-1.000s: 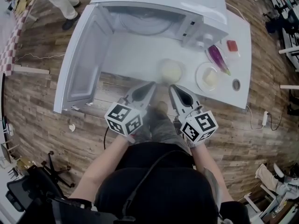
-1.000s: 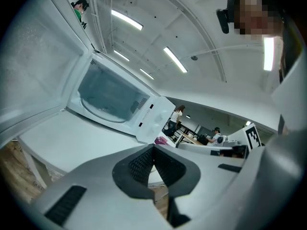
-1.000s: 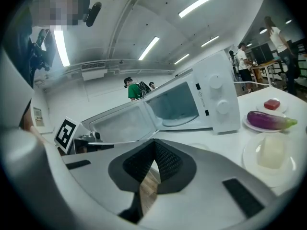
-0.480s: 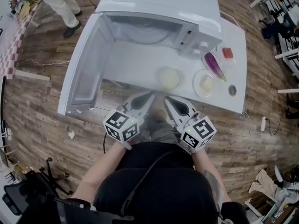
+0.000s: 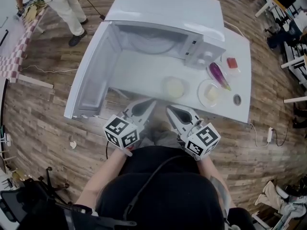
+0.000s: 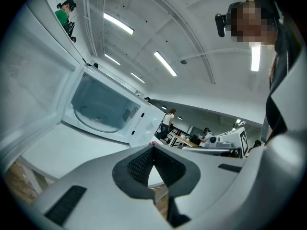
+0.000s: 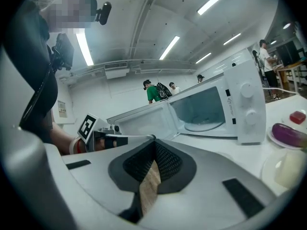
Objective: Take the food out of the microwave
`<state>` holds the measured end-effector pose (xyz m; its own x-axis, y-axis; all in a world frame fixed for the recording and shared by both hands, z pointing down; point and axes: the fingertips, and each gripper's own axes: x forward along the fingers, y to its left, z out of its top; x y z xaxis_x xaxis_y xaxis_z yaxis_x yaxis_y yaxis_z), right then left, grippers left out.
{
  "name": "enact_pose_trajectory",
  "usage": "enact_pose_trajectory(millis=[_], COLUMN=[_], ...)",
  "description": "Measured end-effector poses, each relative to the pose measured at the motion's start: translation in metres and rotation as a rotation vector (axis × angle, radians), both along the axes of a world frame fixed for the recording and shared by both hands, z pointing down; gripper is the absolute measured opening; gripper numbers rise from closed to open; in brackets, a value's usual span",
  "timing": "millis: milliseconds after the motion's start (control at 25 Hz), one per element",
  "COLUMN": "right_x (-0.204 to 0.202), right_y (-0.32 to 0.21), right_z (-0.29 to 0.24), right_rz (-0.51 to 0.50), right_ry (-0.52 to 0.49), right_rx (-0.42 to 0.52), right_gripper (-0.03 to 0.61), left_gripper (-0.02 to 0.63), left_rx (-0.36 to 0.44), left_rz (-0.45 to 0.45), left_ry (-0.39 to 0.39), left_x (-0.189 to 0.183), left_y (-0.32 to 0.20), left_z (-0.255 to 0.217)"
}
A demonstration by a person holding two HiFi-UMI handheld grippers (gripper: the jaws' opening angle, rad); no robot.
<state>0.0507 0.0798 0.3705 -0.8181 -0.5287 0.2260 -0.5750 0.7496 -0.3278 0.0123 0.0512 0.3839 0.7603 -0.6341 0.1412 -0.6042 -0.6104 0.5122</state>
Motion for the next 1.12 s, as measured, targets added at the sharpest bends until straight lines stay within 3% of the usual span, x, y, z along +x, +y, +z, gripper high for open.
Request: enact_pose_trajectory(millis=[400,1120], right_x=[-0.011,-0.015], right_y=[0.005,0.011], right_z=[-0.005,0.006], right_rz=[-0.047,-0.019], right_ry=[-0.01,-0.042], right_rx=[0.011,-0.044], right_gripper=[0.018,0.018], left_gripper=[0.011,0.011], left_rx=[0.003,-0.059], left_rz=[0.021,0.014], left_ry=[0.016,0.037], left_x=[-0.003,-0.014], left_y=[0.006,0.013], left_z=[-0.003,0.011])
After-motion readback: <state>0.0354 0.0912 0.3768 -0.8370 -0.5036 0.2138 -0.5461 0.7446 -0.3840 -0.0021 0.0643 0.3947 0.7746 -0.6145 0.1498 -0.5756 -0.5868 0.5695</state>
